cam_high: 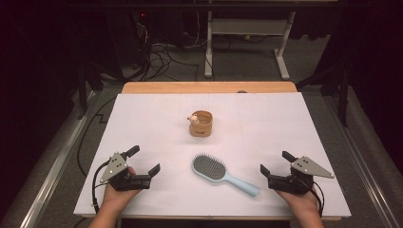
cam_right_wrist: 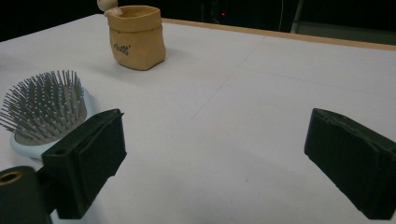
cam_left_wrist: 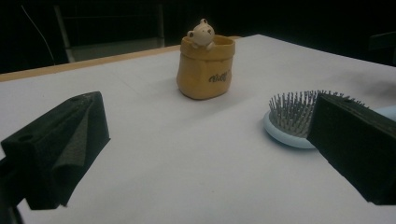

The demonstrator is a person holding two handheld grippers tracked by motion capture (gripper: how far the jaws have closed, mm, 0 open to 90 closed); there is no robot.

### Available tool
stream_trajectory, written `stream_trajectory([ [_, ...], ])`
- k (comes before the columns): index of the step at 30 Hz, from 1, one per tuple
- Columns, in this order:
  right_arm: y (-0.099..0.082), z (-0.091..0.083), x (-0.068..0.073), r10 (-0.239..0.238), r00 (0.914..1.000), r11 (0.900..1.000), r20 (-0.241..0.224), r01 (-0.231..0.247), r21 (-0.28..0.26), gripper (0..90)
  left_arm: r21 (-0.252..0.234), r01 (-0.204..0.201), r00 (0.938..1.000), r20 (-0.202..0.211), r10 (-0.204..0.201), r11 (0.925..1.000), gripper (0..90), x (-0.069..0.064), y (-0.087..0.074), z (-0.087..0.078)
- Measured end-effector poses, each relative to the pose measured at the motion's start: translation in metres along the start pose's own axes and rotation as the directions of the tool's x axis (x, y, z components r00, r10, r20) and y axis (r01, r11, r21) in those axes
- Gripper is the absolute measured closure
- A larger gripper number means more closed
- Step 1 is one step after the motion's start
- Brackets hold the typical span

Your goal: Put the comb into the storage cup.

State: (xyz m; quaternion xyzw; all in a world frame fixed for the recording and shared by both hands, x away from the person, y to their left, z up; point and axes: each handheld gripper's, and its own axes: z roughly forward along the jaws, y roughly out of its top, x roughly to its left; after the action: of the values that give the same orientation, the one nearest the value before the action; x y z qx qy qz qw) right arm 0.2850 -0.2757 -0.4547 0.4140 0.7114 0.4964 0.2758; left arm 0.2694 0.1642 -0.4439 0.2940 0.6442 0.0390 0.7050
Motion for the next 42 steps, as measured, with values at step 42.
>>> stream_trajectory([
  [42,0.005,0.029,-0.008,-0.088,0.9948,0.9153,-0.05,0.101,0.39,0.6,0.018,0.04,0.9992,0.002,-0.04,0.999,0.2,-0.003,0.001,-0.004],
])
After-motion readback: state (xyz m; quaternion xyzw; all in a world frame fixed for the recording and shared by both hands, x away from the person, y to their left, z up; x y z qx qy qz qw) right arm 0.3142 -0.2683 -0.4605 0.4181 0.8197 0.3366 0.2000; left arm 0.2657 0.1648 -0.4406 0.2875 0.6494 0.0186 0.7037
